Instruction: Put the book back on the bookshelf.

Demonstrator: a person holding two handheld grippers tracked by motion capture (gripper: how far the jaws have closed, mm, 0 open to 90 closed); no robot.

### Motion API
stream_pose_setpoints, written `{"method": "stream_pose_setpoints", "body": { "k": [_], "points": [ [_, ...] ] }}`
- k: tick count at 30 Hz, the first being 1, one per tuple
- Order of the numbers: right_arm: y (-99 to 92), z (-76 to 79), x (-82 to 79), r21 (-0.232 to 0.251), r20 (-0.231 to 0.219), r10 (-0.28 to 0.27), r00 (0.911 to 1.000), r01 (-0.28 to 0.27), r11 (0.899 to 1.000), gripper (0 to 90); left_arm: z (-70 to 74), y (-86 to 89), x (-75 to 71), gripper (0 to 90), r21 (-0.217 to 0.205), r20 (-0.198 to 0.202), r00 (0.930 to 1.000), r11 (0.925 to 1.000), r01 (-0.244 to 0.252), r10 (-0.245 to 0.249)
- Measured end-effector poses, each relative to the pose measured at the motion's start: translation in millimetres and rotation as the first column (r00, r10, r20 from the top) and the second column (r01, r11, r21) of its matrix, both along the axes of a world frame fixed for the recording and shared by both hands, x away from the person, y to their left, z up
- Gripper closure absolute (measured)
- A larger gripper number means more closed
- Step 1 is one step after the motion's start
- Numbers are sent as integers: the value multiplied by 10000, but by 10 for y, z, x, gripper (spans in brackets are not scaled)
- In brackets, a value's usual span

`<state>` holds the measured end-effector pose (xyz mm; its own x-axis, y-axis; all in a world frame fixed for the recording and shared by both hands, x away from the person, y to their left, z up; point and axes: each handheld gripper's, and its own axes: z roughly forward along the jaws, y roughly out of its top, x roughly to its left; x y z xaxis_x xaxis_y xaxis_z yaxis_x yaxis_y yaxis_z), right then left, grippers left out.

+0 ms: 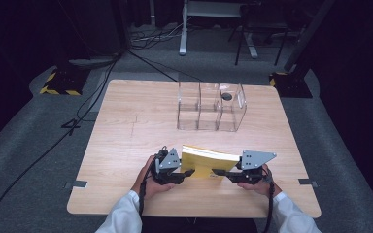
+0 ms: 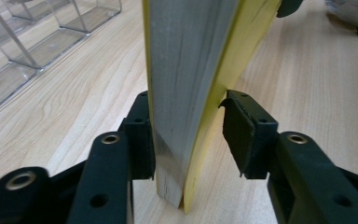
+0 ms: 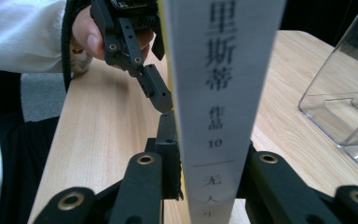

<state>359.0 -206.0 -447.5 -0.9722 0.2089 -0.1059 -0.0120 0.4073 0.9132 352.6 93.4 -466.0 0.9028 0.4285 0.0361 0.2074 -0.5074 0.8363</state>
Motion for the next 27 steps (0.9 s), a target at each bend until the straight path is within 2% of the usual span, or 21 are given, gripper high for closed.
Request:
{"method": "stream_pose_setpoints", "body": {
  "k": [1,2,3,5,6,7,8,9,10,11,12,13,14,18,19,21,23,24,25,26,27],
  "points": [
    [5,2,-10,-18,51,-62,10000,62,10000,753,0,0,0,518,0,0,10000,10000,0,0],
    [4,6,-21,-53,116,-89,9999,90,9999,760,1,23,2,473,84,-44,9994,9993,-352,353],
    [4,6,-21,-53,116,-89,9999,90,9999,760,1,23,2,452,84,-44,9994,9993,-352,353],
    [-23,5,-20,59,-17,-294,9996,294,9996,763,-5,74,0,411,101,-168,9981,9982,-592,594],
    [-40,2,-13,108,-61,-362,9993,363,9993,763,-16,139,-14,389,351,-103,9955,9949,-943,947],
    [-55,1,-10,139,-60,-470,9989,471,9988,764,-16,139,-14,372,351,-103,9955,9949,-943,947],
    [-76,4,-8,94,24,-643,9979,643,9979,764,-27,217,-36,350,584,-72,9911,9895,-1319,1326],
    [-90,6,-8,94,58,-748,9972,748,9972,764,-27,217,-36,328,584,-72,9911,9895,-1319,1326],
    [-119,9,-6,130,75,-894,9960,893,9959,764,-43,300,-65,291,889,35,9827,9788,-1847,1852],
    [-138,13,-6,109,65,-971,9952,971,9952,764,-43,300,-65,275,889,35,9827,9788,-1847,1852],
    [-163,14,-6,126,117,-1099,9939,1097,9939,764,-59,407,-89,256,1114,-13,9738,9677,-2260,2276],
    [-190,17,-10,153,92,-1225,9924,1224,9924,764,-69,467,-103,240,1169,-71,9701,9636,-2403,2427],
    [-190,17,-10,153,92,-1225,9924,1224,9924,764,-69,467,-103,220,1169,-71,9701,9636,-2403,2427],
    [-326,36,-28,203,210,-1868,9822,1863,9823,765,-140,744,-182,182,1617,-462,9368,9280,-3357,3469],
    [-326,36,-28,203,210,-1868,9822,1863,9823,765,-140,744,-182,177,1617,-462,9368,9280,-3357,3469],
    [-384,39,-40,291,314,-2297,9728,2288,9730,766,-201,840,-218,164,2100,-472,9081,8930,-3982,4160],
    [-447,53,-41,365,314,-2687,9627,2675,9629,766,-244,917,-250,163,2423,-502,8913,8713,-4268,4506],
    [-482,66,-43,435,306,-2885,9570,2871,9569,765,-267,946,-268,163,2539,-407,8775,8544,-4534,4778],
    [-517,85,-41,488,348,-3084,9506,3066,9506,766,-267,946,-268,164,2539,-407,8775,8544,-4534,4778],
    [-517,85,-41,488,348,-3084,9506,3066,9506,766,-280,971,-284,164,2565,-454,8710,8483,-4632,4893],
    [-575,123,-39,518,442,-3386,9399,3363,9403,766,-302,1023,-305,163,2492,-675,8689,8516,-4612,4903]
  ]
}}
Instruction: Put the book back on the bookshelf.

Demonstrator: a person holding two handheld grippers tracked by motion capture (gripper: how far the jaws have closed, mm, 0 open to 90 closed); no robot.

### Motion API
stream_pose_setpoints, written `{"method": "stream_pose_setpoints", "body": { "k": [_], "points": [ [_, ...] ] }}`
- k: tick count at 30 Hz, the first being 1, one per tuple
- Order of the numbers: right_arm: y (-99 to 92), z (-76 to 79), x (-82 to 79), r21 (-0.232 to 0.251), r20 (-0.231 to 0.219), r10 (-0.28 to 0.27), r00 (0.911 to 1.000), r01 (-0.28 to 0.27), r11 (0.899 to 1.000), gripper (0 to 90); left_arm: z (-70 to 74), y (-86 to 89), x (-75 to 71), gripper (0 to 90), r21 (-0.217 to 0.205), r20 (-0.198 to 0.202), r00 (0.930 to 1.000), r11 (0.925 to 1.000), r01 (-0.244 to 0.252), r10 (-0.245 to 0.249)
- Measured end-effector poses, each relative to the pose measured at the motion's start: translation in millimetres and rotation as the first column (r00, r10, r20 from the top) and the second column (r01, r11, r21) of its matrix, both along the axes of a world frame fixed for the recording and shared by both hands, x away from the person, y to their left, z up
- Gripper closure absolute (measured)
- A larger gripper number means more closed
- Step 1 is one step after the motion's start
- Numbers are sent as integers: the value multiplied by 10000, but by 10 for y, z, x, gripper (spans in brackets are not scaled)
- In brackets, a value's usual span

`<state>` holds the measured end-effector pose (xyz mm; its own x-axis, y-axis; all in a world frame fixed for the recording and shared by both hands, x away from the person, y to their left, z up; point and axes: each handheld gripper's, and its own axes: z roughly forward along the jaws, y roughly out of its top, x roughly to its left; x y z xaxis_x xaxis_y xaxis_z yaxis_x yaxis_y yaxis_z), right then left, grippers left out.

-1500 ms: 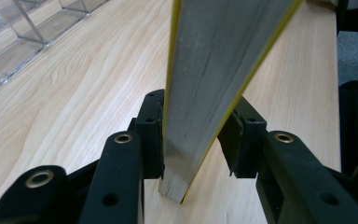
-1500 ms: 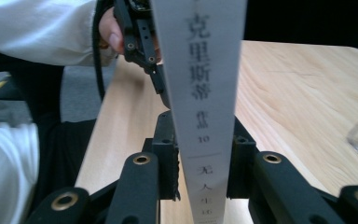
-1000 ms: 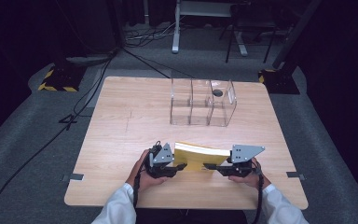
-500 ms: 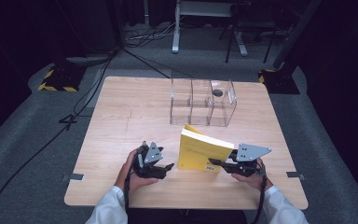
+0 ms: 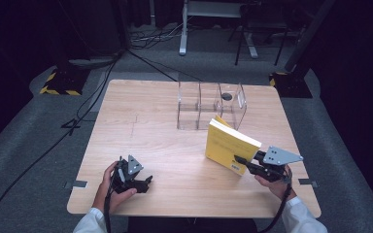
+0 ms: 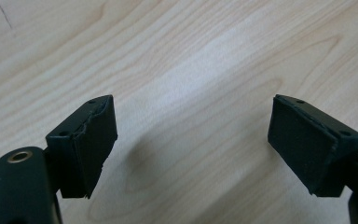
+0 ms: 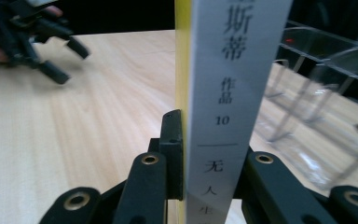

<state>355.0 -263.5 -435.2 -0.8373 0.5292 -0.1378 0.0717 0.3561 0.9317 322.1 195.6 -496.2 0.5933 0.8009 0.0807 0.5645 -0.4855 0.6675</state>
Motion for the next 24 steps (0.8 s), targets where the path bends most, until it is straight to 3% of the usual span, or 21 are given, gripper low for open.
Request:
{"method": "stream_pose_setpoints", "body": {
  "k": [2,3,8,13,19,24],
  "points": [
    [-24,24,2,10,73,-185,9998,185,9998,766,-9,22,-9,163,-9,-70,10000,10000,13,-13],
    [-73,77,7,84,183,-590,9981,588,9982,766,-29,58,-21,162,-178,-169,9997,9997,-162,159],
    [-165,182,37,385,363,-1225,9918,1211,9919,766,-52,119,-14,162,-641,-447,9983,9971,-414,386],
    [-219,294,94,652,548,-1910,9801,1874,9801,766,-86,140,-15,151,-991,-423,9986,9944,-362,322],
    [-219,400,201,699,582,-2613,9635,2571,9638,766,-86,141,-14,150,-981,-410,9987,9946,-349,310],
    [-192,509,320,859,644,-3249,9436,3191,9438,766,-88,141,-12,149,-988,-392,9988,9945,-337,300]
  ]
}}
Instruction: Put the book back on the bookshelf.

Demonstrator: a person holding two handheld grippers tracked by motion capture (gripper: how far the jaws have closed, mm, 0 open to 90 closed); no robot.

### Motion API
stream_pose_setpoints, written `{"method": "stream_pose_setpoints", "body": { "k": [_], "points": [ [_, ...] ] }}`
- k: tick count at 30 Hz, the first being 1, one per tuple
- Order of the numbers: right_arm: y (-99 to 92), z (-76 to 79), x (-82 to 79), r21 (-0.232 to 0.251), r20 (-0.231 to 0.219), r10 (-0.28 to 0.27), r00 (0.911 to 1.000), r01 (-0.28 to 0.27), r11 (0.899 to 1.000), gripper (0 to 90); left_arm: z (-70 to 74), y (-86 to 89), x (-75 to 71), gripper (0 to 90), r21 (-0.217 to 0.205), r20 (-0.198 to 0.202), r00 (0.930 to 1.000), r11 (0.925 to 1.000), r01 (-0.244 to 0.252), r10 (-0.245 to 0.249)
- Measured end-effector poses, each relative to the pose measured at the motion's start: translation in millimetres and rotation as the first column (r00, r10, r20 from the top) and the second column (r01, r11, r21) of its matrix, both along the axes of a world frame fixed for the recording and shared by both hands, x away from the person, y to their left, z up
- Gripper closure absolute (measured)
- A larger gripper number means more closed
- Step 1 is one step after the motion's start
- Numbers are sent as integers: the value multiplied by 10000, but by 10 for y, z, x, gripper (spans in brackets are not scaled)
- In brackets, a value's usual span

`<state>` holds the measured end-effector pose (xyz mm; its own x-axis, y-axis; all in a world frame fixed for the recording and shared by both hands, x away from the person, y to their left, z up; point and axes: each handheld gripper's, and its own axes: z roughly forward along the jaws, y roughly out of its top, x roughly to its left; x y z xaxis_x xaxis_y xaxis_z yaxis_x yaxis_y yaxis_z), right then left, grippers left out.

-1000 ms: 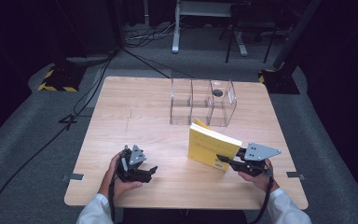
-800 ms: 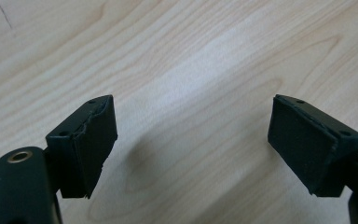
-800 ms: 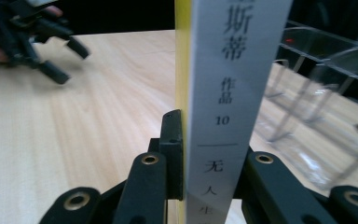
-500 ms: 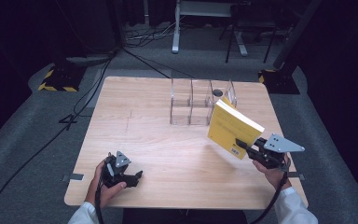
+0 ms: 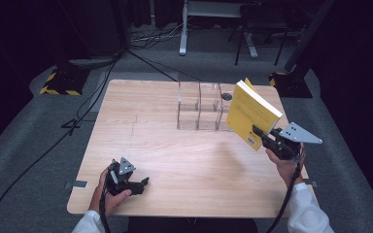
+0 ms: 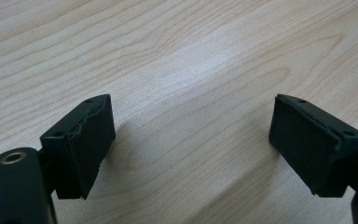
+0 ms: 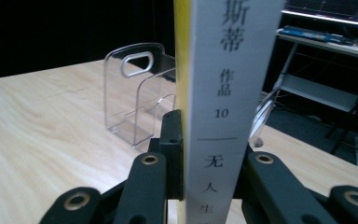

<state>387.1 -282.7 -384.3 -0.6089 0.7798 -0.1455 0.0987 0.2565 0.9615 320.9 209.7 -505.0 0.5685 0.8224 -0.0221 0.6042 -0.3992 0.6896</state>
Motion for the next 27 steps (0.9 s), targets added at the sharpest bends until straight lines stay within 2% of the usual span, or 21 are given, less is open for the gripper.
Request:
{"method": "stream_pose_setpoints", "body": {
  "k": [3,7,13,19,20,27],
  "points": [
    [25,69,65,83,51,-173,9998,173,9998,766,0,0,0,148,1,-1,10000,10000,-7,7],
    [82,160,143,-37,210,-421,9989,422,9991,766,0,0,0,149,4,11,10000,10000,0,0],
    [199,274,348,49,235,-904,9956,903,9959,766,1,0,0,149,3,-10,10000,10000,8,-8],
    [261,257,499,58,30,-1207,9927,1207,9927,766,1,0,-1,149,-3,-15,10000,10000,4,-4],
    [296,241,569,-29,0,-1392,9903,1392,9903,766,1,0,0,149,-2,-13,10000,10000,7,-7],
    [400,180,751,-78,-210,-1756,9842,1755,9845,766,2,-6,-7,153,63,50,9999,9999,107,-107]
  ]
}}
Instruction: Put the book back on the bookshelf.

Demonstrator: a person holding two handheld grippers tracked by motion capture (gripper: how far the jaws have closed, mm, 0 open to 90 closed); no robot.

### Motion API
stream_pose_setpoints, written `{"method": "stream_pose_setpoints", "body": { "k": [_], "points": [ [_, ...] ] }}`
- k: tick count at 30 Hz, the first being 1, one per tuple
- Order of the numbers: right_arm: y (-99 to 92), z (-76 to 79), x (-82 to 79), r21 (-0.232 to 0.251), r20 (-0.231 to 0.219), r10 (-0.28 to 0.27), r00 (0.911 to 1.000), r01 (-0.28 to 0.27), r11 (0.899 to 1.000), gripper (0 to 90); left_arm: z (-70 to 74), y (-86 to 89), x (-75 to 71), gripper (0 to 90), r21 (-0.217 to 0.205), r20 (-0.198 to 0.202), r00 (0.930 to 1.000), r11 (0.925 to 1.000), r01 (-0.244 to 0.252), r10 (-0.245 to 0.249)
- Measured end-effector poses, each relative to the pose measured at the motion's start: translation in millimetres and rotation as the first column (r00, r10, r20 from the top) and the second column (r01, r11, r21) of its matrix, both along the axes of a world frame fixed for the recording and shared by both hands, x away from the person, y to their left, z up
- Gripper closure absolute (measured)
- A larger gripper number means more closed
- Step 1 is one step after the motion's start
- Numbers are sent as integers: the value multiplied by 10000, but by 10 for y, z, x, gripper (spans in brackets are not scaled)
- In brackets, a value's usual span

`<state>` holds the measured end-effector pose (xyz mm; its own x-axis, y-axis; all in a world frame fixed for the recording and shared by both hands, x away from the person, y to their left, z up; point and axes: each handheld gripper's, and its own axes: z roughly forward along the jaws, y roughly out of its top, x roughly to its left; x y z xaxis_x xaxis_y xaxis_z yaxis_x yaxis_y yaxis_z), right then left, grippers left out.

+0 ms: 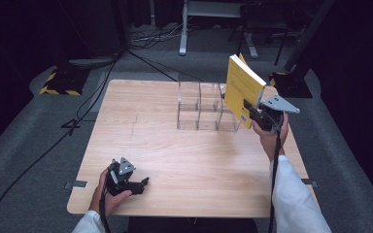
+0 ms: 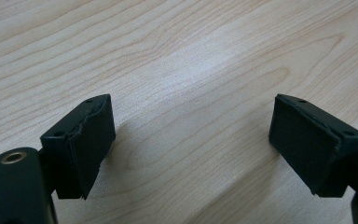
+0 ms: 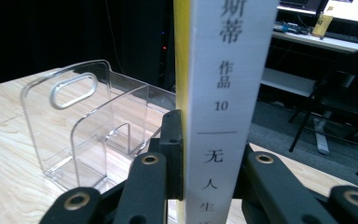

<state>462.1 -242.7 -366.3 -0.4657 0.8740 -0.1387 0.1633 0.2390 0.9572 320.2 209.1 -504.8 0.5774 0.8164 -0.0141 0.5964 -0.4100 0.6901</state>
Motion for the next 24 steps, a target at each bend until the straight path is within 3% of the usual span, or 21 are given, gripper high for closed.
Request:
{"method": "stream_pose_setpoints", "body": {
  "k": [5,12,24],
  "points": [
    [84,-44,106,-83,66,-246,9997,247,9997,766,-3,-6,-1,156,-29,46,9999,9999,125,-125],
    [191,-136,252,-319,-178,-392,9991,386,9987,766,-2,-5,-1,156,-27,39,9999,9999,119,-119],
    [274,-334,458,-118,-415,-810,9959,806,9967,765,-4,-6,0,155,-44,52,9999,9999,112,-112]
  ]
}}
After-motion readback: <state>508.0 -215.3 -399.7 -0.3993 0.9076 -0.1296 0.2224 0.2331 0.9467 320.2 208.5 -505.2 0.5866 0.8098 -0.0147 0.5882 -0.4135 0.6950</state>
